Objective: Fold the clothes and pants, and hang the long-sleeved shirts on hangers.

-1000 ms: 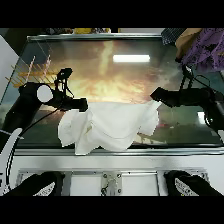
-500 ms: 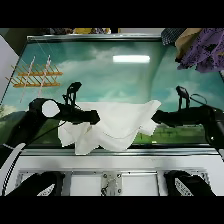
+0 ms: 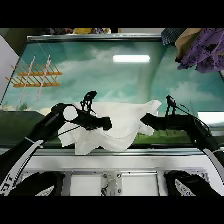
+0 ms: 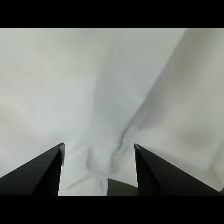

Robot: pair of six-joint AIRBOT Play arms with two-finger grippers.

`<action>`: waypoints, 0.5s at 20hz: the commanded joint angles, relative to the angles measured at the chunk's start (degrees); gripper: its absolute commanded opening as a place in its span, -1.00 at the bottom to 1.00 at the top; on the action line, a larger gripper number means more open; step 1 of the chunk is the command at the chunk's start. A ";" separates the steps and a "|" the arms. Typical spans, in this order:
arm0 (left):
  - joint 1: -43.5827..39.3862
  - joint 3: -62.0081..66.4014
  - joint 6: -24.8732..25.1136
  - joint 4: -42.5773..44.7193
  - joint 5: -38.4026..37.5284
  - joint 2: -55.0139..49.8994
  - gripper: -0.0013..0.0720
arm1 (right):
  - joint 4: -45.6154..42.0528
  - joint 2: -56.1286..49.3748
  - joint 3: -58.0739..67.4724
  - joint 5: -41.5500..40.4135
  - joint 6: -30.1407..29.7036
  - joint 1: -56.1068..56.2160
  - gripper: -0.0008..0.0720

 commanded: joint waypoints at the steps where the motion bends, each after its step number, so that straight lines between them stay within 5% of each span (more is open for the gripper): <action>1: -0.42 -0.07 -0.55 -0.09 -0.13 -2.84 0.88 | 1.75 -1.51 -0.31 3.43 -0.22 1.38 -0.30; 2: -0.39 -0.07 -0.55 0.11 -0.98 -3.54 0.88 | 1.33 -1.07 -0.31 3.02 -0.28 1.36 -0.93; 10: -0.39 -1.16 -2.27 0.48 -2.03 -9.09 0.88 | -4.74 6.40 -0.17 -2.27 -1.29 1.31 -0.91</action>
